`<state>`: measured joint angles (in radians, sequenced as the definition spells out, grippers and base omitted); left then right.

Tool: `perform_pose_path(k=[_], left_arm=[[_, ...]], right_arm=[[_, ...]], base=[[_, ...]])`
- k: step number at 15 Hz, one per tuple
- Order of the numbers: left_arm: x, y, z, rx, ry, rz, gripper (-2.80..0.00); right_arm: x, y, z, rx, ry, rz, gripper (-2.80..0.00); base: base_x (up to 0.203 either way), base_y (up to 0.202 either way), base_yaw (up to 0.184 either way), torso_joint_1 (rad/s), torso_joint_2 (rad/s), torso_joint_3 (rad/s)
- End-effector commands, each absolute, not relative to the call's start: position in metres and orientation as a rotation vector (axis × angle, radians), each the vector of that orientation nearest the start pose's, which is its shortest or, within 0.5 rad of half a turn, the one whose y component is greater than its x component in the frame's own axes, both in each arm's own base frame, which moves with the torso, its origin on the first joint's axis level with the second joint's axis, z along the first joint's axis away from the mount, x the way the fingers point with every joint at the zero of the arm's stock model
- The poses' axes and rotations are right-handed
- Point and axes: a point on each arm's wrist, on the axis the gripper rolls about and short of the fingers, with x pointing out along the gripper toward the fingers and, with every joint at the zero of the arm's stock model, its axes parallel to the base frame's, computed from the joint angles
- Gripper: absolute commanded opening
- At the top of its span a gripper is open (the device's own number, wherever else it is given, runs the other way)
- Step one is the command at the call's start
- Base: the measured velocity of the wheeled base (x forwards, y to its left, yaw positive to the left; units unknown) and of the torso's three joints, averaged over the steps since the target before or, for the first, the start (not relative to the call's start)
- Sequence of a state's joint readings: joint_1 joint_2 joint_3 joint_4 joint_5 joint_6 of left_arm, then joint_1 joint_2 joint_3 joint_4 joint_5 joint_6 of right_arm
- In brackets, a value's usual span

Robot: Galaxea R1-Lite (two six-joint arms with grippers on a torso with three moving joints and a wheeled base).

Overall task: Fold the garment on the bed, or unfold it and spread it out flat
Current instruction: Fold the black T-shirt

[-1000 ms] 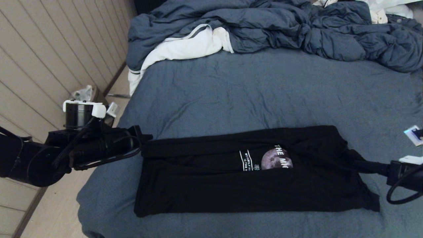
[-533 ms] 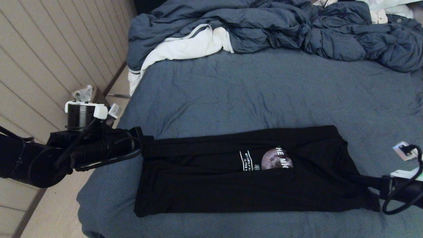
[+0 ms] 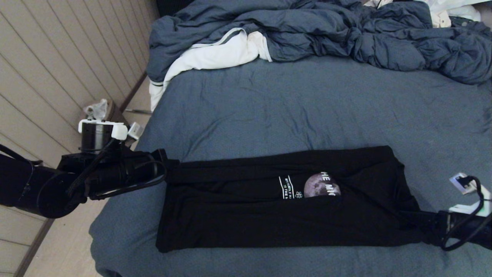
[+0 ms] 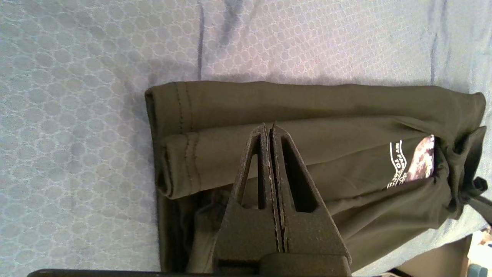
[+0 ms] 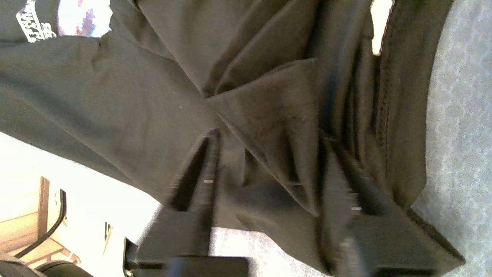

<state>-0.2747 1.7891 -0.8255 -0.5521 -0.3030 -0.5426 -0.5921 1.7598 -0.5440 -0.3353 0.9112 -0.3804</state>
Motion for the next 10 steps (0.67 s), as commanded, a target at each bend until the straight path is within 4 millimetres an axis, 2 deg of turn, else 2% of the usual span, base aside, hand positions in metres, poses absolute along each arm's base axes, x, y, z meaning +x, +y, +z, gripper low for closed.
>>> perform_pose_path(k=[1,6,8,10], left_arm=[[0.307,-0.093,0.152,-0.529,0.56,-0.442,-2.8],[0.306,-0.093,0.151,-0.529,0.562,-0.442,-2.8],[0.306,-0.094,0.151,-0.529,0.562,-0.443,-2.8],[0.306,-0.093,0.151,-0.529,0.562,-0.442,-2.8]], right_arm=[[0.213,-0.125,0.09,0.227,0.548,0.407,0.0],[0.2,-0.128,0.123,0.181,0.442,0.376,0.0],[0.197,-0.129,0.147,0.187,0.374,0.37,0.0],[0.201,-0.132,0.171,0.208,0.322,0.368,0.0]], base=[[0.0,0.0,0.0,0.0,0.0,0.0],[0.0,0.0,0.0,0.0,0.0,0.0],[0.0,0.0,0.0,0.0,0.0,0.0],[0.0,0.0,0.0,0.0,0.0,0.0]])
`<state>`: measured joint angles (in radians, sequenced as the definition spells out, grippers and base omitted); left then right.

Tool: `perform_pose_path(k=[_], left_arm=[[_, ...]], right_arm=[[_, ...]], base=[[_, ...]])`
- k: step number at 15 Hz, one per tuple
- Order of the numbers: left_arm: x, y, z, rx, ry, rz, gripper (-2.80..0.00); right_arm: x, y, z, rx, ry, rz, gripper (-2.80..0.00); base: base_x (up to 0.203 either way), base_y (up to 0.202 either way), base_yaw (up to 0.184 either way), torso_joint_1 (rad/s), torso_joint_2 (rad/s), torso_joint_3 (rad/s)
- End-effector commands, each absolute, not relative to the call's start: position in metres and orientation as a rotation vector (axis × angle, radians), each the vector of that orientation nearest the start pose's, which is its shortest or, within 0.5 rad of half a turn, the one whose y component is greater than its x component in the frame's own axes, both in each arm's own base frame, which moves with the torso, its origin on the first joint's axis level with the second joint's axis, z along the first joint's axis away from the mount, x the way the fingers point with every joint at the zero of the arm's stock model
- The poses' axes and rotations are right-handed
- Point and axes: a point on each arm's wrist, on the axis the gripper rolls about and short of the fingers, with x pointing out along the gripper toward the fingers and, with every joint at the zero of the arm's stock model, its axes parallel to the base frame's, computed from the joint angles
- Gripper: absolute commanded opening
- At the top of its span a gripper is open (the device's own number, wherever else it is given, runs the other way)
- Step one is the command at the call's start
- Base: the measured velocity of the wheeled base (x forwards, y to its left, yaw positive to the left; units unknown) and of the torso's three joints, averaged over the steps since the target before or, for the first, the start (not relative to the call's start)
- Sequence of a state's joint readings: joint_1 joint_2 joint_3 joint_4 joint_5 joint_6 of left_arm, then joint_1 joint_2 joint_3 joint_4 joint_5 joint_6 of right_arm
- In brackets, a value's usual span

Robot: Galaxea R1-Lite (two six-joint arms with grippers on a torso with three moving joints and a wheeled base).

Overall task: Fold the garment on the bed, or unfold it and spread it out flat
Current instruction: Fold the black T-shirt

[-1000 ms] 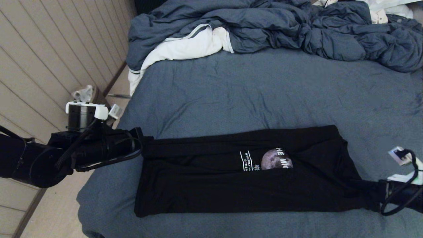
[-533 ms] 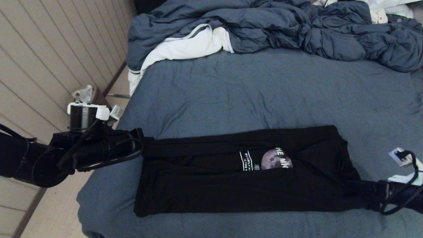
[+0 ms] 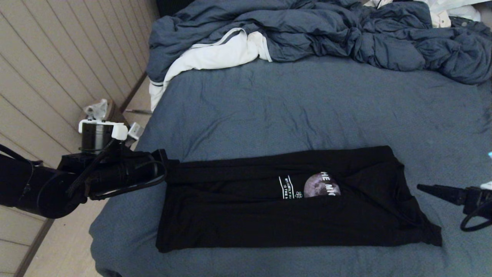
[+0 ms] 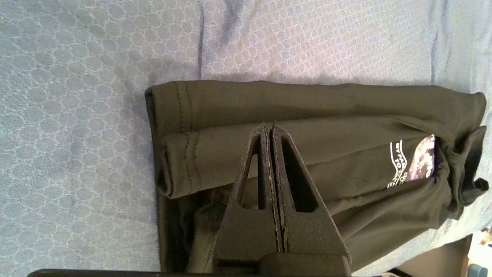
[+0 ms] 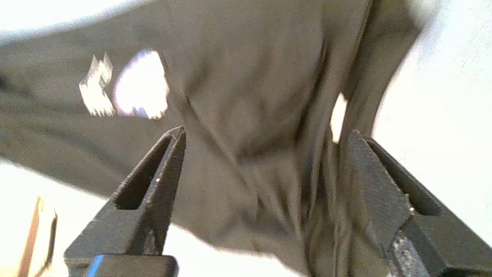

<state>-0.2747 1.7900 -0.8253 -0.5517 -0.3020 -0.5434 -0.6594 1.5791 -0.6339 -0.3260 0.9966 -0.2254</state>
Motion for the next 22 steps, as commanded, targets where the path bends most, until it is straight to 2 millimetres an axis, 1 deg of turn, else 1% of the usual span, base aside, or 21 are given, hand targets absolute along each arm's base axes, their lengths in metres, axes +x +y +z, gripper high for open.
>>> perform_pose_path(k=[1,2,3,6,7,9,10,11,12,15,19,22], left_arm=[[0.306,-0.094,0.152,-0.529,0.562,-0.443,-2.8],[0.306,-0.093,0.152,-0.529,0.561,-0.443,-2.8],[0.306,-0.093,0.152,-0.529,0.56,-0.442,-2.8],[0.306,-0.094,0.152,-0.529,0.561,-0.444,-2.8],[0.306,-0.094,0.151,-0.529,0.562,-0.443,-2.8],[0.307,-0.094,0.15,-0.529,0.565,-0.442,-2.8],[0.307,-0.094,0.149,-0.529,0.568,-0.441,-2.8],[0.308,-0.094,0.149,-0.528,0.57,-0.441,-2.8],[0.308,-0.094,0.148,-0.528,0.572,-0.44,-2.8],[0.309,-0.094,0.148,-0.528,0.573,-0.44,-2.8],[0.31,-0.095,0.146,-0.527,0.577,-0.439,-2.8],[0.31,-0.095,0.146,-0.528,0.571,-0.441,-2.8]], right_arm=[[0.206,-0.134,0.18,0.215,0.305,0.368,0.0],[0.213,-0.135,0.184,0.228,0.302,0.377,0.0],[0.224,-0.134,0.182,0.245,0.317,0.399,0.0],[0.264,-0.136,0.161,0.301,0.381,0.45,0.0],[0.278,-0.132,0.156,0.304,0.402,0.466,0.0],[0.295,-0.122,0.15,0.292,0.426,0.48,0.0],[0.299,-0.121,0.151,0.281,0.425,0.47,-1.27],[0.301,-0.121,0.154,0.272,0.418,0.466,-2.8],[0.303,-0.122,0.157,0.265,0.411,0.466,-2.8],[0.307,-0.124,0.151,0.273,0.421,0.464,-2.8],[0.309,-0.125,0.153,0.266,0.417,0.455,-2.8],[0.314,-0.129,0.148,0.269,0.425,0.44,-2.8]], base=[[0.0,0.0,0.0,0.0,0.0,0.0],[0.0,0.0,0.0,0.0,0.0,0.0],[0.0,0.0,0.0,0.0,0.0,0.0],[0.0,0.0,0.0,0.0,0.0,0.0],[0.0,0.0,0.0,0.0,0.0,0.0],[0.0,0.0,0.0,0.0,0.0,0.0],[0.0,0.0,0.0,0.0,0.0,0.0],[0.0,0.0,0.0,0.0,0.0,0.0],[0.0,0.0,0.0,0.0,0.0,0.0],[0.0,0.0,0.0,0.0,0.0,0.0],[0.0,0.0,0.0,0.0,0.0,0.0],[0.0,0.0,0.0,0.0,0.0,0.0]])
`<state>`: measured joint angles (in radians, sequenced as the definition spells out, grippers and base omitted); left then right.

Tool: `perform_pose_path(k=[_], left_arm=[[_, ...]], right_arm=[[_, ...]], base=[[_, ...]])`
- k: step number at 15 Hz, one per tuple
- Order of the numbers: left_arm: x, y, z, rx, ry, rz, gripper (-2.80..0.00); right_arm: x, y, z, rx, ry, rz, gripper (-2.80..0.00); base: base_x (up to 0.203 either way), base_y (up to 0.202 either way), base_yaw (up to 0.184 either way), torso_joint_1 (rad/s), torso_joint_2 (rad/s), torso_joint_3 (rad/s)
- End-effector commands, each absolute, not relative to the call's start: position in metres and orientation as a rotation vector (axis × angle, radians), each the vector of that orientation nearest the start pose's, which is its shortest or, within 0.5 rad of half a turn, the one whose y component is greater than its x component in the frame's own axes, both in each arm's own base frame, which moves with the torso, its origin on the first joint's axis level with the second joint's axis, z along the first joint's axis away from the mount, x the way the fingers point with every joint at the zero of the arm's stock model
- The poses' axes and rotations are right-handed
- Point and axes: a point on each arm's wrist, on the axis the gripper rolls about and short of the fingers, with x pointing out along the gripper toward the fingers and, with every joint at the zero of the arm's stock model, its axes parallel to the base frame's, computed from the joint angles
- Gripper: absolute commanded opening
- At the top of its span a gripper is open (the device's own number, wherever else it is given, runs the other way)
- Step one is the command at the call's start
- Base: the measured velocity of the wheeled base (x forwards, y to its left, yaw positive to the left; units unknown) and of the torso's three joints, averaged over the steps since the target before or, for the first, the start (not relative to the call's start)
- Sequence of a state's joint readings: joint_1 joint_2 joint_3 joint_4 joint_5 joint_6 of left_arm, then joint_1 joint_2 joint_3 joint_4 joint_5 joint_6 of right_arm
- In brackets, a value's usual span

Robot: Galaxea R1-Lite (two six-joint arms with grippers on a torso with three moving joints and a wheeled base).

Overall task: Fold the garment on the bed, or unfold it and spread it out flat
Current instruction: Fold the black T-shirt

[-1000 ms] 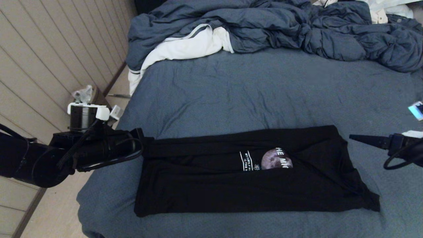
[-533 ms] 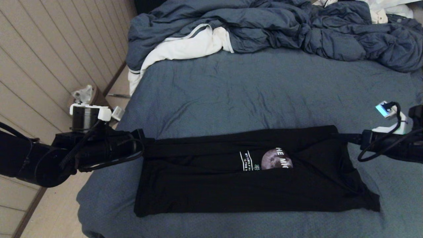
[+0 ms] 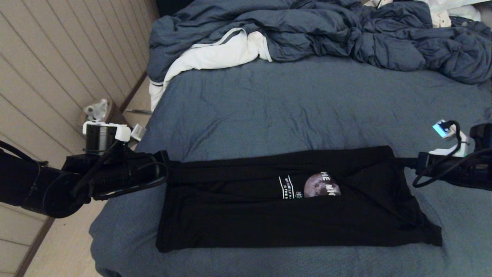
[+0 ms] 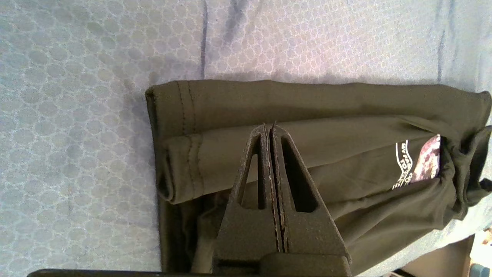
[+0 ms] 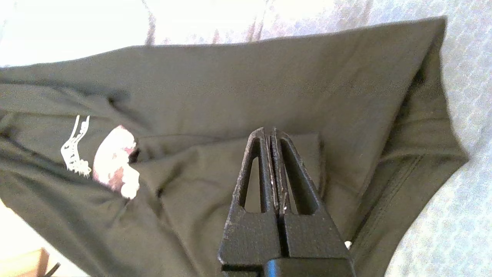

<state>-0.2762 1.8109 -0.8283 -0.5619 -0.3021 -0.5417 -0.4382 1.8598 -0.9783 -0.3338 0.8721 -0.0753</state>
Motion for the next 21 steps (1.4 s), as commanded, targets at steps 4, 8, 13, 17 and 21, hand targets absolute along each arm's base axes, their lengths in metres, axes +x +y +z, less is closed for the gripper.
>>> perform_pose_path(k=[4,8,13,17,21], left_arm=[[0.312,-0.096,0.142,-0.528,0.578,-0.44,-2.8],[0.312,-0.097,0.141,-0.527,0.583,-0.442,-2.8],[0.313,-0.097,0.139,-0.527,0.588,-0.44,-2.8],[0.313,-0.097,0.138,-0.525,0.592,-0.439,-2.8],[0.314,-0.1,0.134,-0.521,0.603,-0.44,-2.8]], right_arm=[[0.322,-0.136,0.146,0.266,0.421,0.431,-2.8],[0.328,-0.139,0.139,0.261,0.435,0.406,-2.8],[0.329,-0.137,0.129,0.271,0.454,0.413,-2.8],[0.317,-0.122,0.125,0.263,0.476,0.451,-2.8],[0.303,-0.103,0.127,0.244,0.488,0.498,-2.8]], base=[[0.0,0.0,0.0,0.0,0.0,0.0],[0.0,0.0,0.0,0.0,0.0,0.0],[0.0,0.0,0.0,0.0,0.0,0.0],[0.0,0.0,0.0,0.0,0.0,0.0],[0.0,0.0,0.0,0.0,0.0,0.0]])
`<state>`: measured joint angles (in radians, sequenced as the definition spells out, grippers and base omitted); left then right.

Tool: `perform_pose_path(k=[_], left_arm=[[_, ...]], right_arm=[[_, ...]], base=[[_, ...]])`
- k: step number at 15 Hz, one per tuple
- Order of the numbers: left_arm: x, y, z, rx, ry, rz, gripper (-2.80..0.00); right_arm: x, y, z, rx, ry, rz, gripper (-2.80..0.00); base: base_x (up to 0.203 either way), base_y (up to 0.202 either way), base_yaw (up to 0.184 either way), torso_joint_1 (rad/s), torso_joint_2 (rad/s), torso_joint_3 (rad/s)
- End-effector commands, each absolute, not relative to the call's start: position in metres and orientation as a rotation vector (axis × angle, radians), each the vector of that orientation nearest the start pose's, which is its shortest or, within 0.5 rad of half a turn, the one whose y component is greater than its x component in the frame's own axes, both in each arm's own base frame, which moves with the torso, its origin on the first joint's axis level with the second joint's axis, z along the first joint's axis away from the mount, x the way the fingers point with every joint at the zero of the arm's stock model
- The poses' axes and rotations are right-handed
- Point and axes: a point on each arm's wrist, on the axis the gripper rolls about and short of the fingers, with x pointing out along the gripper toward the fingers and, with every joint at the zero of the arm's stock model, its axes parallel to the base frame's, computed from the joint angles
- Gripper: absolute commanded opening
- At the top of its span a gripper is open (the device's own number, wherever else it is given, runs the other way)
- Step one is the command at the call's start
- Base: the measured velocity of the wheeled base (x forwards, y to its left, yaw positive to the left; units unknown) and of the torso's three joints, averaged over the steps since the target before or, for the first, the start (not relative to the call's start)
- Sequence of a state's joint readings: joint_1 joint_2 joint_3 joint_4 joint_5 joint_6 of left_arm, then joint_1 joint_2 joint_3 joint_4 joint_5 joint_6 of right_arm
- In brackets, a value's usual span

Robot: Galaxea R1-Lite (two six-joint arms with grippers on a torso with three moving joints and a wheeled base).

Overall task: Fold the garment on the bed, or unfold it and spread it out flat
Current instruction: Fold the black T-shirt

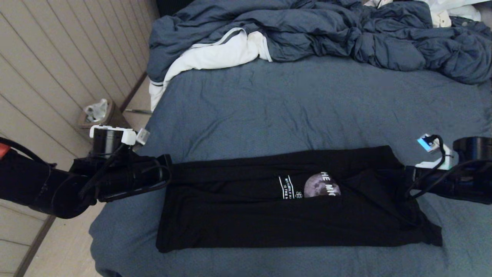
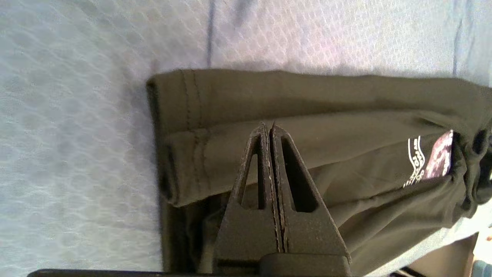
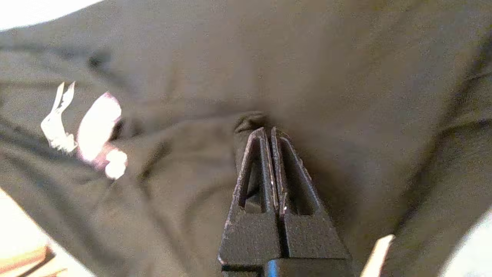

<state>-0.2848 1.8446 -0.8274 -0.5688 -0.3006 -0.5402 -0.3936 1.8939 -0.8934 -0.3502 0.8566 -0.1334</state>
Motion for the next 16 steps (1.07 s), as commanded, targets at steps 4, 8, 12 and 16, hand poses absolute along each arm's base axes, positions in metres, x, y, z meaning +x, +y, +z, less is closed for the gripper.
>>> perform_pose_path(k=[4,8,12,16], left_arm=[[0.317,-0.102,0.129,-0.52,0.598,-0.439,-2.8],[0.319,-0.102,0.127,-0.52,0.598,-0.439,-2.8],[0.32,-0.102,0.124,-0.519,0.606,-0.436,-2.8],[0.32,-0.103,0.124,-0.519,0.606,-0.439,-2.8]], right_arm=[[0.286,-0.079,0.12,0.241,0.524,0.575,-2.8],[0.263,-0.055,0.115,0.187,0.54,0.658,-2.8],[0.267,-0.058,0.138,0.157,0.471,0.647,-2.8],[0.286,-0.084,0.171,0.207,0.387,0.545,-2.8]], base=[[0.0,0.0,0.0,0.0,0.0,0.0],[0.0,0.0,0.0,0.0,0.0,0.0],[0.0,0.0,0.0,0.0,0.0,0.0],[0.0,0.0,0.0,0.0,0.0,0.0]])
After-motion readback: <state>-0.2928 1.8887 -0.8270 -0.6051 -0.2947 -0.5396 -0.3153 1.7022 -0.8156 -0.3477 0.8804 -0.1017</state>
